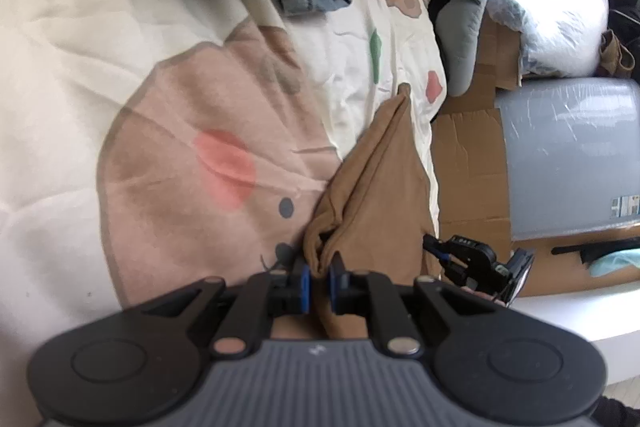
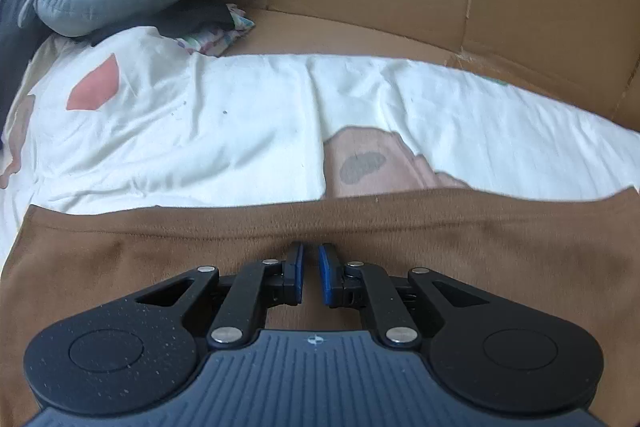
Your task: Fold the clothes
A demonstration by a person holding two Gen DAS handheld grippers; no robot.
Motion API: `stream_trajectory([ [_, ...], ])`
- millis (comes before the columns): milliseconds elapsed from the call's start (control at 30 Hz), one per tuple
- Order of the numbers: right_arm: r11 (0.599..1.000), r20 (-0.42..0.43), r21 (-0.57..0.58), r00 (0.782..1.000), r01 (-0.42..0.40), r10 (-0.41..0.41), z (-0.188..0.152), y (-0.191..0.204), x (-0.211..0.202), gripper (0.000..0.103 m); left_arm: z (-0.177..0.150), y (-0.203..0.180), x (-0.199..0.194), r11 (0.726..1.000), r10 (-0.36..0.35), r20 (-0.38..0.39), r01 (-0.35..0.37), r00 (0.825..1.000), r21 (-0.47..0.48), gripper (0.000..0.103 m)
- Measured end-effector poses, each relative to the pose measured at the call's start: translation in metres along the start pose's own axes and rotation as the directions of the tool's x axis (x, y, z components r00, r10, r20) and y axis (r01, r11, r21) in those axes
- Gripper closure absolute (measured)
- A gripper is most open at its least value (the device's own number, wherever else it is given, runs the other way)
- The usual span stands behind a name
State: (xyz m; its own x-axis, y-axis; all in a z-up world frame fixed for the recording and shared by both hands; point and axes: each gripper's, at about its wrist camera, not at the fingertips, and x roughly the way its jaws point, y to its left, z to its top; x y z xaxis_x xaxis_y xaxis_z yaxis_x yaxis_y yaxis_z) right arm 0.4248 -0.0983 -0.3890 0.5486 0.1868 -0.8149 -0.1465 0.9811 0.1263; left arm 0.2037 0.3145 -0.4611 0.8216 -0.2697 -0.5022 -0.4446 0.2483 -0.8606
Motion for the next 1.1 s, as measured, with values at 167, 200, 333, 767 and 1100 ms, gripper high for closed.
stream_trajectory([
  [167, 1.000, -0.006, 0.008, 1.000, -0.013, 0.013, 0.003, -0.005, -0.015, 0.082, 0.002, -0.006, 0.000, 1.000, 0.010, -0.003, -0.010, 1.000, 0.026, 0.095],
  [200, 1.000, -0.004, 0.010, 1.000, -0.016, 0.017, 0.003, -0.006, -0.020, 0.075, 0.002, -0.007, 0.000, 0.999, 0.017, -0.004, -0.017, 1.000, 0.030, 0.095],
  [333, 0.999, -0.004, 0.005, 0.999, -0.045, 0.045, 0.000, -0.010, -0.043, 0.072, 0.002, -0.015, -0.002, 0.999, 0.020, -0.002, -0.020, 1.000, 0.038, 0.095],
  [767, 0.982, 0.022, -0.088, 0.985, -0.167, 0.169, -0.028, 0.001, -0.142, 0.058, 0.007, -0.063, -0.006, 0.992, 0.034, -0.029, -0.031, 0.999, 0.118, 0.095],
  [1100, 0.961, 0.028, -0.025, 0.961, -0.274, 0.275, -0.092, 0.045, -0.191, 0.058, 0.013, -0.103, 0.001, 0.988, 0.063, -0.059, -0.054, 0.996, 0.144, 0.095],
])
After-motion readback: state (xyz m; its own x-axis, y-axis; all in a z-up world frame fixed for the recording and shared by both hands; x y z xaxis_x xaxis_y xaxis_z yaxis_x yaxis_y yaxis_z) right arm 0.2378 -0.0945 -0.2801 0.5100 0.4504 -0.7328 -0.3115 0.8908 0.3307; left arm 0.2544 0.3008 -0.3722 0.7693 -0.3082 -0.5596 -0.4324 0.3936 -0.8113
